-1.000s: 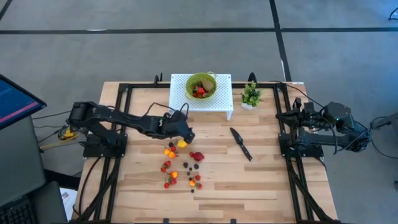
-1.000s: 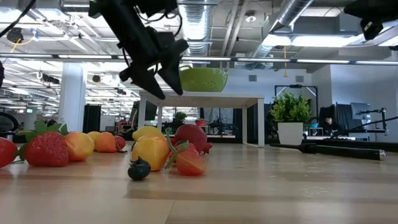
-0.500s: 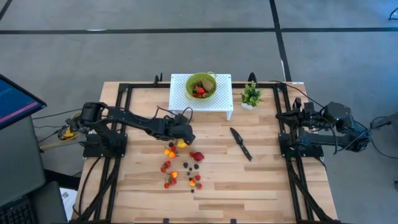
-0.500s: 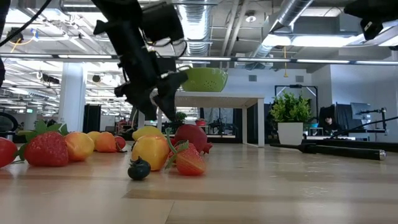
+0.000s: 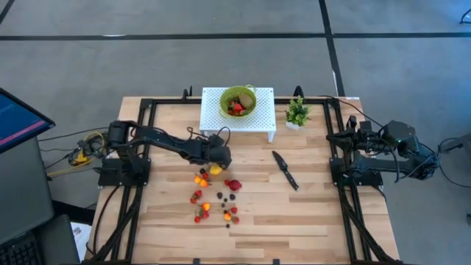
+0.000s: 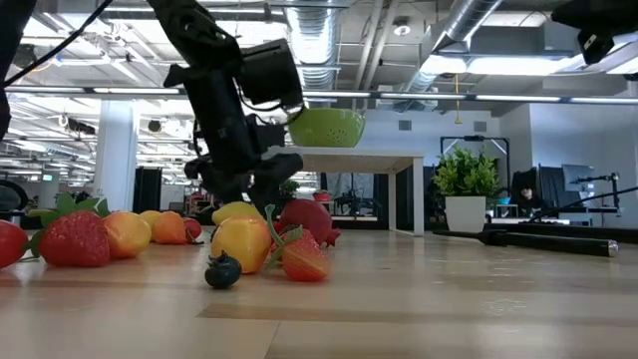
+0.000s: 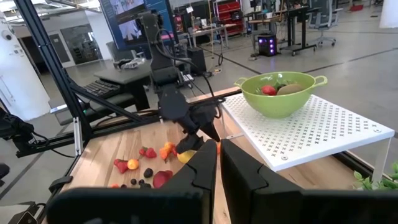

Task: Pick & Place Fruit
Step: Put the yellow peach into the green strainer bowl

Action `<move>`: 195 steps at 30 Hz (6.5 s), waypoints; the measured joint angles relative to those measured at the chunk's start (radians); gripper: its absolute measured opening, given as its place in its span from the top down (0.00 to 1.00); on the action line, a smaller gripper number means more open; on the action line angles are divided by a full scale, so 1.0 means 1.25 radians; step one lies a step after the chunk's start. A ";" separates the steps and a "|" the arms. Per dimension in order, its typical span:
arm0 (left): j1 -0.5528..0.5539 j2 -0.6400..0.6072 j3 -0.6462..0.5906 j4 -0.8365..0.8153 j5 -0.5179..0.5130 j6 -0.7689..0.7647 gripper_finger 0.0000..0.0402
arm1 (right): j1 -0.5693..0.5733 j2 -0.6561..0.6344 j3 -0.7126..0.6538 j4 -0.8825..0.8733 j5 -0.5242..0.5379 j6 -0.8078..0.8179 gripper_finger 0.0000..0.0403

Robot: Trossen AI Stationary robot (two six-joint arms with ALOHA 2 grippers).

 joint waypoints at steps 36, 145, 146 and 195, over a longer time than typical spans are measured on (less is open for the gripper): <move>0.003 0.025 0.000 0.034 0.041 0.015 0.69 | 0.000 0.000 0.000 0.000 0.000 0.000 0.96; 0.151 -0.448 0.000 0.445 0.353 0.645 0.49 | 0.000 0.000 0.000 0.000 0.000 0.000 0.96; 0.139 -0.459 0.000 0.429 0.368 0.644 0.50 | 0.000 0.000 0.000 0.000 0.000 0.000 0.96; -0.145 -0.506 -0.065 -0.293 0.332 0.632 0.34 | 0.000 0.000 0.000 0.000 0.000 0.000 0.96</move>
